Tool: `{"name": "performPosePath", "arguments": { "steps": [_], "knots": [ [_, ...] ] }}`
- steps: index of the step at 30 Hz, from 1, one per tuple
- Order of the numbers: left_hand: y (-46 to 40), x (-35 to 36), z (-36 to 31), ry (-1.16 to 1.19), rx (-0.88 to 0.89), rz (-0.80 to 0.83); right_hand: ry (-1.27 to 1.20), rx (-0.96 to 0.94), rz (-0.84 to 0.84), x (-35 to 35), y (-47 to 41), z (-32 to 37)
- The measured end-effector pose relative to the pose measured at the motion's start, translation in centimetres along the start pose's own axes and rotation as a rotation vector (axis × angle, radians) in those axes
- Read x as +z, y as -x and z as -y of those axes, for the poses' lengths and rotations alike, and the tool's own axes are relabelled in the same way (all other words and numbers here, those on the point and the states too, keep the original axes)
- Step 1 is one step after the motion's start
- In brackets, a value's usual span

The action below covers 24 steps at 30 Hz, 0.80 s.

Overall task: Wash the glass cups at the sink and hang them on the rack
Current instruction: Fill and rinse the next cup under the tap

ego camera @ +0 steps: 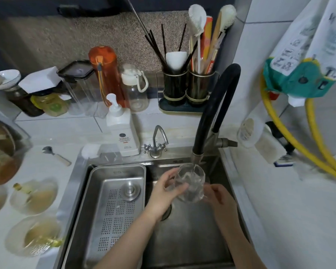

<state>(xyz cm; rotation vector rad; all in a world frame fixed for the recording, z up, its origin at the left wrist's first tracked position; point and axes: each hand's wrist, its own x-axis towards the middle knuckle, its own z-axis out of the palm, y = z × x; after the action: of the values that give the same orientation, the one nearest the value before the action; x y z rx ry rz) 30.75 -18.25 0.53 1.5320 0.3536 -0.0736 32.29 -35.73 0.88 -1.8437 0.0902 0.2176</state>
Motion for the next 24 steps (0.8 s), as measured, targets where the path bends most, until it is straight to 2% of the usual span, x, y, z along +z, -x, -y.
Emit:
{"name": "performPosePath", "arguments": {
  "steps": [4, 10, 12, 16, 19, 24],
  "knots": [
    [0.0, -0.8, 0.1, 0.002, -0.053, -0.037, -0.003, -0.001, 0.025, 1.3, -0.1, -0.6],
    [-0.6, -0.4, -0.3, -0.041, -0.069, -0.026, 0.011, -0.003, -0.11, 1.7, -1.1, 0.2],
    [-0.5, -0.5, -0.2, -0.019, -0.101, -0.063, 0.015, -0.039, -0.085, 1.7, -0.4, 0.5],
    [-0.8, -0.3, -0.3, -0.061, -0.176, -0.115, 0.253, -0.172, 0.044, 2.3, 0.6, -1.0],
    [-0.8, 0.1, -0.5, -0.08, -0.256, -0.1, 0.176, -0.095, 0.1, 2.7, 0.4, -1.3],
    [-0.2, 0.1, -0.2, -0.094, -0.335, -0.102, -0.08, 0.173, 0.135, 2.5, 0.2, -0.5]
  ]
}}
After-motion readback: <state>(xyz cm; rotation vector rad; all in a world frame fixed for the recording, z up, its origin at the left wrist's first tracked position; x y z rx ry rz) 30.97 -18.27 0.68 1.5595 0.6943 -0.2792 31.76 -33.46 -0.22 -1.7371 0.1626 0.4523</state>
